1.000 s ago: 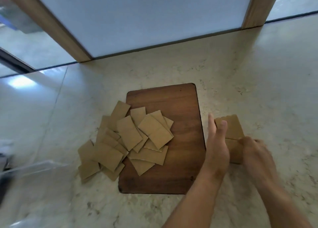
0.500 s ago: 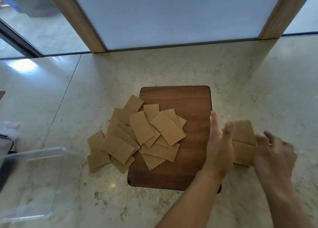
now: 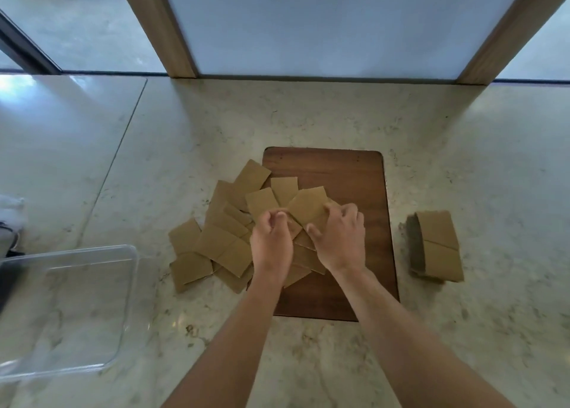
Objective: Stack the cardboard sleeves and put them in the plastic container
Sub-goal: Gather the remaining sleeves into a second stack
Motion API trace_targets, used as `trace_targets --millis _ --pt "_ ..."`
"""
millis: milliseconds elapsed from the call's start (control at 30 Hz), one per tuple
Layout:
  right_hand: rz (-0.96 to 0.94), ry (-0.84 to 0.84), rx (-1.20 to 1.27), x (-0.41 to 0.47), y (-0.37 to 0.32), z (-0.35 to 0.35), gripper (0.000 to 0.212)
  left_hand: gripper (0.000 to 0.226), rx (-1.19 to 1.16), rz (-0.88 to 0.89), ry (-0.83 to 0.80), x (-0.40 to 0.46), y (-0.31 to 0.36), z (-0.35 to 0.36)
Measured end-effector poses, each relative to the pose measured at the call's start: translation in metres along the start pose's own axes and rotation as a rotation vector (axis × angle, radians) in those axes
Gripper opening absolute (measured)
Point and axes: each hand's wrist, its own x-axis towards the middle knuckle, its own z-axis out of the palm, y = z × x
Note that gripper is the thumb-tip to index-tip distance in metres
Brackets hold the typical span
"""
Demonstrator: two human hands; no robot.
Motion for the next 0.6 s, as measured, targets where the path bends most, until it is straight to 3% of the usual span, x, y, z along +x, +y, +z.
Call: trace_targets --millis 133,200,333,433,500,567,600 --pt "0.130 0.040 0.001 0.004 -0.004 0.000 0.059 0.023 -0.028 -0.053 -0.040 0.011 -0.003 -0.021" --pt "0.202 0.037 0.081 0.006 -0.002 -0.005 0.051 0.024 -0.031 -0.060 -0.069 0.013 -0.002 -0.028" --pt "0.359 0.075 0.372 0.009 0.003 -0.022 0.023 0.026 0.000 -0.071 -0.157 0.013 0.006 -0.034" --pt "0.467 0.008 0.819 -0.006 -0.007 -0.031 0.008 0.040 0.011 -0.148 -0.319 0.012 0.018 -0.030" --pt "0.417 -0.138 0.930 -0.021 -0.016 -0.028 0.013 0.040 -0.187 -0.289 -0.442 0.008 0.023 -0.028" --pt "0.357 -0.193 0.805 -0.030 -0.017 -0.019 0.023 0.029 -0.467 -0.419 -0.469 0.009 0.026 -0.030" --pt "0.351 -0.134 0.687 -0.028 -0.014 -0.015 0.026 0.028 -0.577 -0.454 -0.451 0.012 0.025 -0.031"
